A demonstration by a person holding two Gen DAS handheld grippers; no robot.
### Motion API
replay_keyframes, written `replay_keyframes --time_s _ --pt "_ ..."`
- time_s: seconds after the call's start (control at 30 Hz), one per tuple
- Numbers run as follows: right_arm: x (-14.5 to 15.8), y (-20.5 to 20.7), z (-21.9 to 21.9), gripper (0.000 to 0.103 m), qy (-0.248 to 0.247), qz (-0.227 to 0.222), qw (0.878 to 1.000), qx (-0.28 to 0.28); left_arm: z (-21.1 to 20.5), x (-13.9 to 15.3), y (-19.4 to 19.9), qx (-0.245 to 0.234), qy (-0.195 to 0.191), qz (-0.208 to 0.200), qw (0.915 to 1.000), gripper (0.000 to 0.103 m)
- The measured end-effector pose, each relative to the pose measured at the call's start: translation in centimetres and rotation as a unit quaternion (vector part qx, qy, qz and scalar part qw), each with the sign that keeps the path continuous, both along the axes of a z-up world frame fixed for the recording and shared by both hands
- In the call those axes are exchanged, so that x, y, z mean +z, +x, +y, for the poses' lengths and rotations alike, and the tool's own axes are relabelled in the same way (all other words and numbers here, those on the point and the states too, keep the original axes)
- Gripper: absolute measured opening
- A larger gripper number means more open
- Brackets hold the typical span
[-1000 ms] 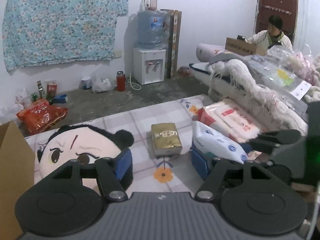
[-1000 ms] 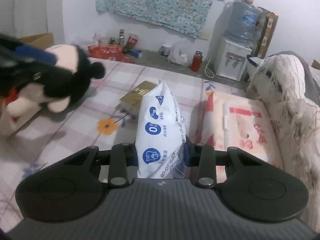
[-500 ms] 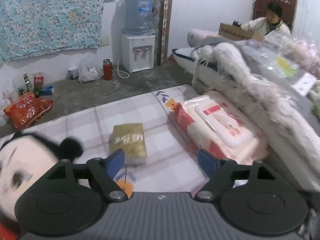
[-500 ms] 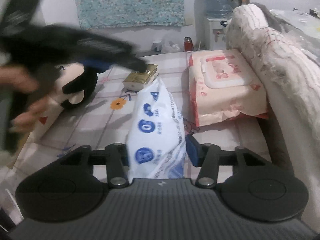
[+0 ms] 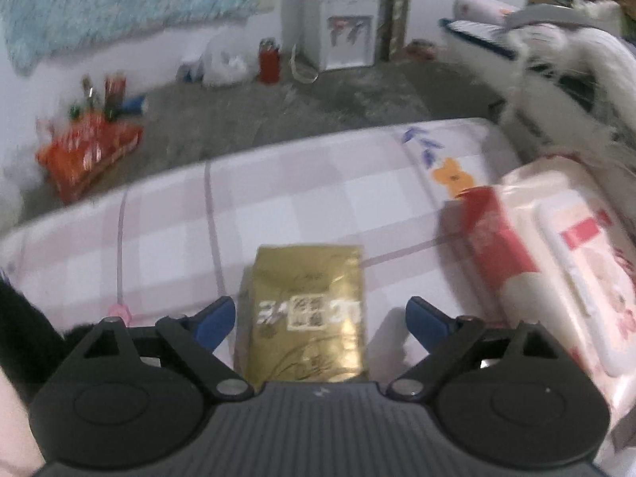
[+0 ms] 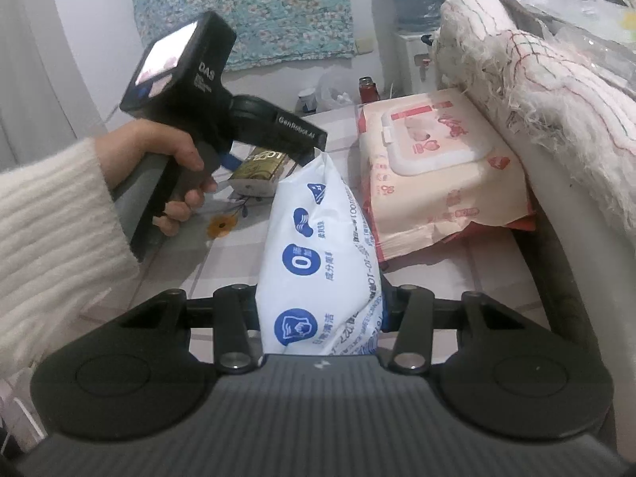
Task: Organize soft objects
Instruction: 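Grasp the gold packet with the left tool while the right grasps the white wipes pack, then carry the gold packet and white wipes pack with both tools over the box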
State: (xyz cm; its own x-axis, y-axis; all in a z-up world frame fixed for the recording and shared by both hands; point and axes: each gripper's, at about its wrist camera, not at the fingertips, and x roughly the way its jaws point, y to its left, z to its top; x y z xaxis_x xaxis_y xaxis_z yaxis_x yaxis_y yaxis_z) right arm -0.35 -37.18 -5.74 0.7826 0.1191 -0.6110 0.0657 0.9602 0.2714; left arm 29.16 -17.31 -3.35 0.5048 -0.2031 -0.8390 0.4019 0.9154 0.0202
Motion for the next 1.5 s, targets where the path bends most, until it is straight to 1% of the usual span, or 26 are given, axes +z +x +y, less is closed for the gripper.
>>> replay_keyframes --time_s 0.07,0.1,0.13,0.17,0.2,0.23,0.33,0.4,0.43,0.47,0.5,0.6,0.7,0.8,0.87,0.9,0.93,1.0,1.07,1.13,1.17,1.23,1.3,1.37,1.43,1.5 --pt "0.0 0.0 0.0 0.044 -0.001 -0.001 1.000 0.000 0.5 -0.1 -0.3 -0.002 -0.002 -0.015 0.9999 0.091" --pt "0.0 -0.1 0.0 0.044 0.001 -0.002 1.000 0.000 0.6 0.0 -0.5 -0.002 -0.002 -0.020 0.9998 0.083" --pt "-0.1 -0.1 -0.1 0.043 0.003 -0.002 1.000 -0.001 0.8 0.1 -0.7 -0.004 -0.004 -0.028 0.9996 0.063" --pt "-0.1 -0.1 -0.1 0.041 0.006 -0.002 1.000 -0.001 0.9 0.3 -1.0 -0.005 -0.006 -0.033 0.9994 0.052" --pt "-0.2 -0.1 -0.1 0.041 0.006 -0.003 1.000 0.000 1.0 0.6 -1.0 -0.007 -0.007 -0.031 0.9995 0.053" --pt "-0.1 -0.2 -0.1 0.040 0.008 -0.003 1.000 -0.002 1.1 0.8 -1.0 -0.009 -0.007 -0.021 0.9997 0.052" --pt "-0.1 -0.4 0.0 0.038 0.010 -0.003 1.000 -0.006 0.9 1.1 -1.6 -0.021 0.001 -0.013 0.9997 0.051" --pt "-0.2 -0.6 -0.4 0.037 0.022 -0.003 1.000 -0.013 1.2 1.3 -2.2 -0.016 -0.007 -0.007 0.9998 0.051" --pt "-0.2 -0.7 -0.6 0.037 0.024 -0.001 1.000 -0.010 1.4 1.6 -2.6 -0.015 -0.012 -0.011 0.9997 0.051" --pt "-0.2 -0.8 -0.7 0.037 0.027 -0.001 1.000 -0.012 1.8 2.0 -3.2 -0.016 -0.020 -0.023 0.9994 0.051" --pt "-0.2 -0.8 -0.7 0.037 0.028 0.000 1.000 -0.013 2.0 2.7 -4.1 -0.024 -0.023 -0.036 0.9988 0.051" --pt "0.1 -1.2 -0.3 0.036 0.035 -0.007 0.999 0.000 3.1 5.3 -6.8 -0.049 -0.041 -0.049 0.9967 0.051" --pt "1.1 -1.8 0.2 0.036 0.049 -0.020 0.998 0.018 5.5 8.8 -9.9 -0.068 -0.055 -0.065 0.9940 0.051" --pt "2.7 -2.1 1.3 0.036 0.056 -0.035 0.997 0.033 9.8 12.7 -13.1 -0.072 -0.069 -0.091 0.9909 0.052" --pt "4.2 -2.3 2.5 0.036 0.067 -0.051 0.995 0.053 14.0 15.4 -15.1 -0.051 -0.073 -0.120 0.9887 0.052" --pt "5.0 -2.2 3.3 0.036 0.071 -0.057 0.993 0.069 16.2 16.8 -16.1 -0.041 -0.068 -0.133 0.9879 0.052" --pt "5.9 -2.1 4.2 0.036 0.077 -0.064 0.991 0.085 18.5 17.9 -16.9 -0.025 -0.064 -0.145 0.9871 0.052" --pt "7.6 -1.3 6.6 0.036 0.081 -0.075 0.986 0.122 23.7 19.7 -18.1 0.015 -0.052 -0.154 0.9866 0.052" --pt "9.0 -0.4 9.2 0.036 0.077 -0.083 0.982 0.152 28.5 20.6 -18.7 0.061 -0.037 -0.156 0.9852 0.052" --pt "10.3 1.0 12.2 0.036 0.071 -0.089 0.977 0.180 33.2 20.5 -19.2 0.109 -0.015 -0.150 0.9826 0.052" --pt "11.0 1.7 13.7 0.036 0.070 -0.090 0.975 0.192 35.6 20.2 -19.2 0.127 0.000 -0.136 0.9826 0.052" --pt "12.1 3.2 16.7 0.036 0.074 -0.092 0.968 0.221 39.2 19.1 -19.2 0.152 0.015 -0.113 0.9819 0.052" --pt "13.1 4.7 20.3 0.036 0.072 -0.093 0.961 0.249 41.9 17.5 -18.7 0.158 0.039 -0.089 0.9827 0.052" --pt "13.5 6.3 23.6 0.036 0.078 -0.089 0.956 0.269 43.5 15.5 -17.7 0.152 0.062 -0.064 0.9844 0.052" --pt "13.8 7.7 26.9 0.036 0.077 -0.082 0.953 0.283 44.7 13.7 -16.7 0.148 0.069 -0.034 0.9860 0.052" --pt "13.8 9.1 30.0 0.036 0.068 -0.070 0.951 0.294 46.0 11.6 -15.4 0.149 0.081 0.001 0.9856 0.053"
